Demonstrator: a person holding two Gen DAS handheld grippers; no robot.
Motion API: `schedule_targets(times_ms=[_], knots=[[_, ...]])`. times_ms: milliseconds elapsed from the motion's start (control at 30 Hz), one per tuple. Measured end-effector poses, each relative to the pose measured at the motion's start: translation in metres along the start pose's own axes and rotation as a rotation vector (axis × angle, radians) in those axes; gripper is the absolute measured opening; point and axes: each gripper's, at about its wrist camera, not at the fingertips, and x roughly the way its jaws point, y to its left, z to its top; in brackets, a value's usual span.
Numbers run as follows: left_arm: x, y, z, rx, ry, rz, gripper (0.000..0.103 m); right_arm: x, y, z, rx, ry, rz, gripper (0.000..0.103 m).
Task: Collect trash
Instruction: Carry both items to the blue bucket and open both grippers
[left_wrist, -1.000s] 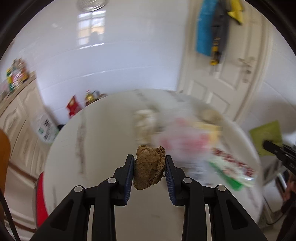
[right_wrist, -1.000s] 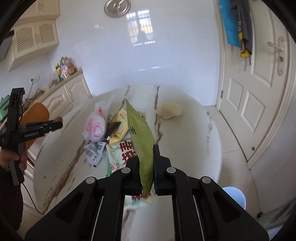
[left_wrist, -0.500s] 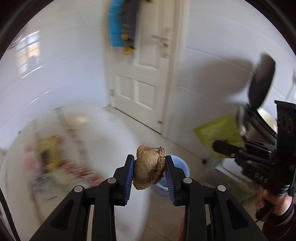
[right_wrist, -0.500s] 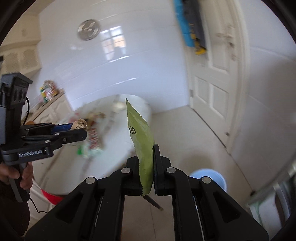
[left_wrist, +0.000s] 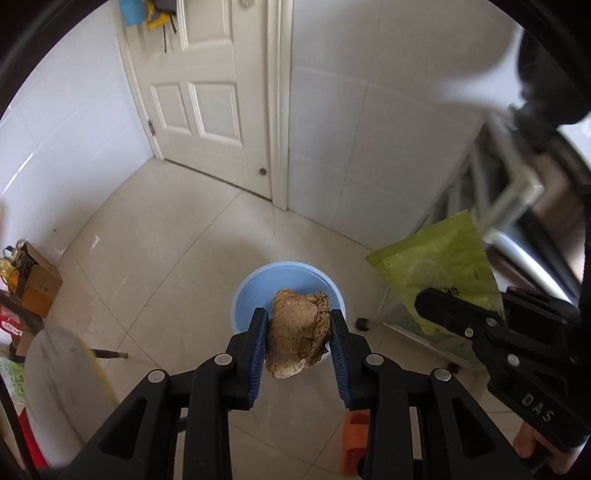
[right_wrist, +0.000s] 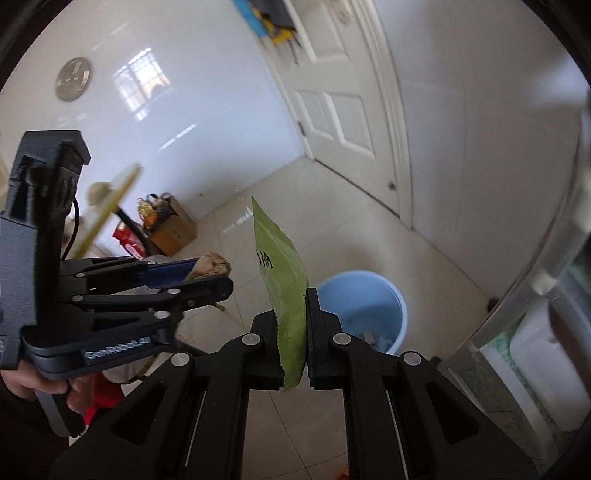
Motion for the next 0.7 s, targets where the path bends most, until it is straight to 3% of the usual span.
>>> schedule_targets(times_ms=[200,267,300,333,400,567,633,700], knots=[[0.08,0.024,0.049,-0.006,0.039,0.022,0.031,0.059,-0.043,0.011,0.05,0.056,0.002,0.009],[0.095,0.028,0.06,-0.011,0.045,0.032,0.046,0.077,-0.054,0.013,0.064,0.069,0.005,0.009],[0.101,0.026,0.063,-0.013,0.046,0.035,0.066,0.084,-0.058,0.013,0.069,0.074,0.006,0.009],[0.105,0.027,0.065,-0.016,0.037,0.043,0.08,0.092,-0.063,0.012,0.076,0.081,0.003,0.009],[0.111,0.023,0.071,-0.02,0.006,0.088,0.081,0.102,-0.068,0.01,0.085,0.09,0.009,0.009],[0.088,0.012,0.057,-0.059,-0.051,0.118,0.082,0.121,-0.07,0.011,0.113,0.091,0.033,0.013],[0.076,0.006,0.053,-0.066,-0.07,0.122,0.082,0.123,-0.067,0.014,0.114,0.1,0.023,0.021],[0.061,-0.001,0.047,-0.074,-0.091,0.113,0.082,0.118,-0.062,0.018,0.105,0.093,0.012,0.046]])
